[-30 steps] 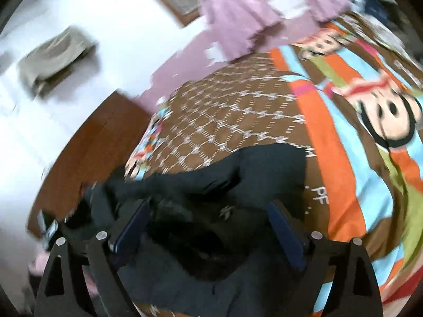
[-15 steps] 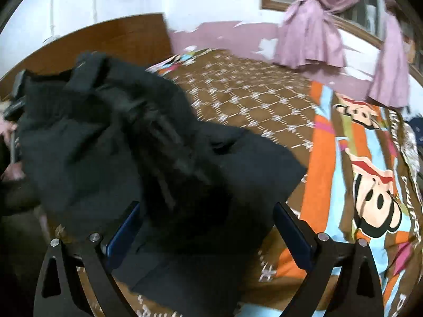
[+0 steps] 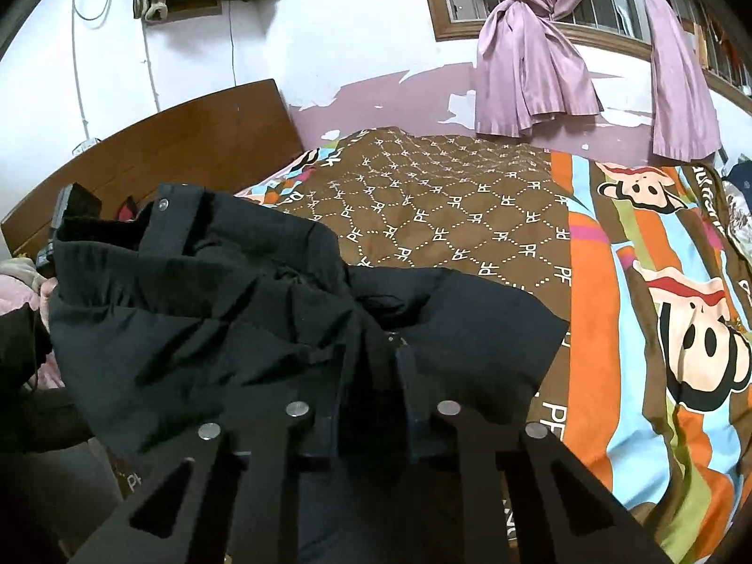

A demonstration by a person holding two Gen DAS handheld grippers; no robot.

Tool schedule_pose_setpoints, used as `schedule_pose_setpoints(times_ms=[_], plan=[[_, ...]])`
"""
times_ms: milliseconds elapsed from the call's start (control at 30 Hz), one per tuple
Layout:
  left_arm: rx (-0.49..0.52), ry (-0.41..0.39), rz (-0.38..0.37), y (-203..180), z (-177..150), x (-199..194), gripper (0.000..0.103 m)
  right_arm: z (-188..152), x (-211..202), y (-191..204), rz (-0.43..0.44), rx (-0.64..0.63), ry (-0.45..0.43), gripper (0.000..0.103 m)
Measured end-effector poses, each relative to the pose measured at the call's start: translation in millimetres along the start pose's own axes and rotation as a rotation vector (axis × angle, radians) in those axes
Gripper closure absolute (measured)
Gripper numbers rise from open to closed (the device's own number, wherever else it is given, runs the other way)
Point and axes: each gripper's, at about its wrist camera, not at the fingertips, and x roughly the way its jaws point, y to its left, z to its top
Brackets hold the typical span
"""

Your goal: Fold large clothes

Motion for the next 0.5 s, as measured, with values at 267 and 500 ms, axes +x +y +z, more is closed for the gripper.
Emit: schedule_pose_setpoints(times_ms=[267,500], plan=[[0.049,-0.067,0.116,-16.3,-4.1,-2.5,0.103,4.1,-8.7,7.3,-0.056,0.014,-0.042,0.092],[0.032,-0.11,0.136,-14.2,-3.3,-12.3,0.103,9.6,-14.7,2.7,-0.084,0.049,-0.06,0.092]])
